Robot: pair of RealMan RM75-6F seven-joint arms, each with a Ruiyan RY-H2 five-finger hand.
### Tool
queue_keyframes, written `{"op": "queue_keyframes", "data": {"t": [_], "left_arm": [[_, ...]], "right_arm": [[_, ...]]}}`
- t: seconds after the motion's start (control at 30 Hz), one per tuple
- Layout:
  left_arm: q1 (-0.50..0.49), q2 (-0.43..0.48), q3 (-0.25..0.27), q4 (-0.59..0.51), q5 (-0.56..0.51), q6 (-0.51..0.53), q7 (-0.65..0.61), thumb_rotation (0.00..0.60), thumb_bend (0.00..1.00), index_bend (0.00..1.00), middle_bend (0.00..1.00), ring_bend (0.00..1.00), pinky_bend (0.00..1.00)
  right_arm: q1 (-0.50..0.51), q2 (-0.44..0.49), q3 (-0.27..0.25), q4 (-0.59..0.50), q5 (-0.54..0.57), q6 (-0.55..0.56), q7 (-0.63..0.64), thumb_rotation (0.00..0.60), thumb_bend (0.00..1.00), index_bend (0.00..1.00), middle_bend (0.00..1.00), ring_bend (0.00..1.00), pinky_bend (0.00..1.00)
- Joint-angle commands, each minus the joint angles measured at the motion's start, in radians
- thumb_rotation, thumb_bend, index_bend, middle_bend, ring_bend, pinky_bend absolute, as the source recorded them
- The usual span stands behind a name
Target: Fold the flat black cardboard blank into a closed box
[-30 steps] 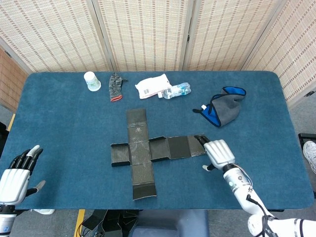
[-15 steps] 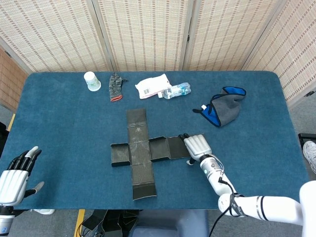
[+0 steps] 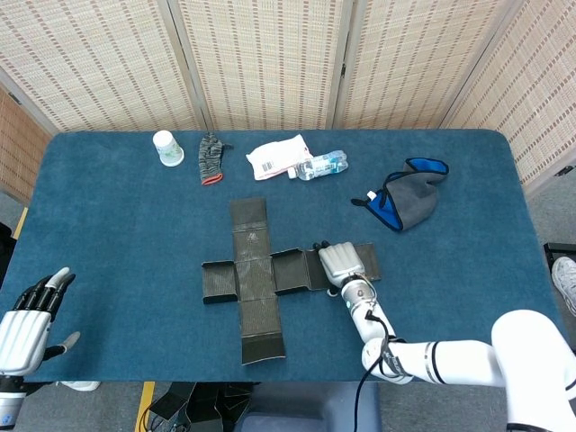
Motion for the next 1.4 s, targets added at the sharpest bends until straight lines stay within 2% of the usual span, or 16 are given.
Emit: {"op": "queue_keyframes", "data": {"t": [0.03, 0.57, 1.4], "left_arm": [[-0.002, -0.002, 0.0, 0.004, -0.002, -0.004, -0.002, 0.6, 0.13, 0.09, 0.09, 0.1, 0.18], [0.0, -0.006, 0.004, 0.025, -0.001, -0.005, -0.036, 0.6, 0.13, 0.09, 0.09, 0.1, 0.18], [-0.001, -0.014, 0.005, 0.043, -0.005, -0.011, -0.059, 0.6, 0.13, 0.09, 0.09, 0.1, 0.18]], "right_arm": [[0.032, -0.026, 0.0, 0.027, 0.04, 0.005, -0.03, 0.6, 0.0, 0.09, 0.15, 0.78, 0.94], [0.113, -0.066, -0.021, 0.058, 0.14, 0.036, -0.113, 0.6, 0.0, 0.08, 0.14, 0.78, 0.94], [0.145, -0.109, -0.053, 0.119, 0.146, 0.057, -0.17, 0.6, 0.0, 0.08, 0.14, 0.78, 0.94]]}}
